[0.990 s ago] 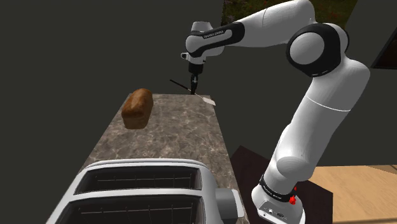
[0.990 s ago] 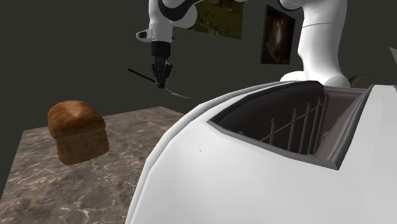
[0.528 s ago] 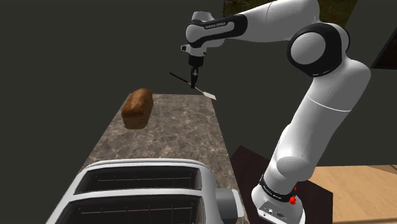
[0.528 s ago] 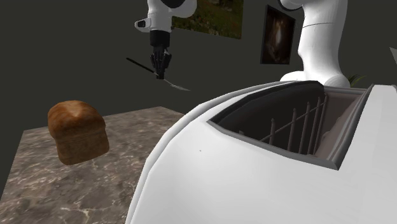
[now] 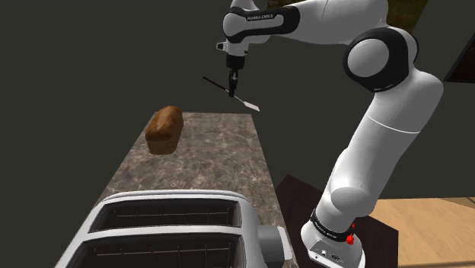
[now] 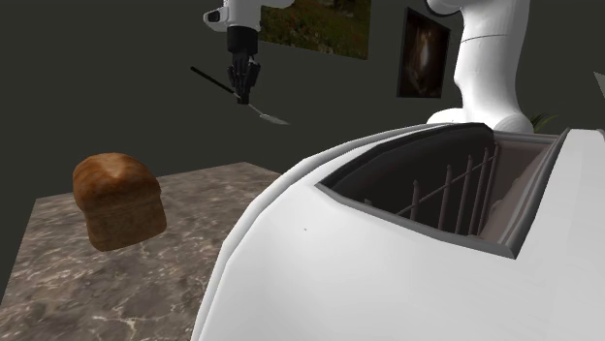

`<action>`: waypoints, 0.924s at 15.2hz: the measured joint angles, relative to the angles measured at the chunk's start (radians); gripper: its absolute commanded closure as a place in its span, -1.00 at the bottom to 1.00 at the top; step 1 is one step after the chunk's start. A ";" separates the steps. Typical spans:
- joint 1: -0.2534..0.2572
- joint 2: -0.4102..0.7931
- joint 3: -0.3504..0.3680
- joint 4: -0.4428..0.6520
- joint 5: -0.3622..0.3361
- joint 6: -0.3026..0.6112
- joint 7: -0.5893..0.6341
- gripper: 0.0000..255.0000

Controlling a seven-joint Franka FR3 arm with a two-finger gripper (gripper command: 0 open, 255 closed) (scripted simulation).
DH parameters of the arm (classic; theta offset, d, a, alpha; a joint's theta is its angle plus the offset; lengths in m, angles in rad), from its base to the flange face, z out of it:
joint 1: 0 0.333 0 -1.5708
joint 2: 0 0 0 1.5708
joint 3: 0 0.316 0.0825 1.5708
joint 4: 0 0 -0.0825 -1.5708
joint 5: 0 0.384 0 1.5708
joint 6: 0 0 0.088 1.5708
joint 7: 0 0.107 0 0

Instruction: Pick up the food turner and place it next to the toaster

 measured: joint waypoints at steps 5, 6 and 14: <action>0.001 0.005 0.001 0.072 0.001 -0.067 0.004 1.00; 0.000 0.005 0.000 0.084 0.001 -0.079 0.003 1.00; 0.013 0.017 0.013 0.174 0.004 -0.156 0.032 1.00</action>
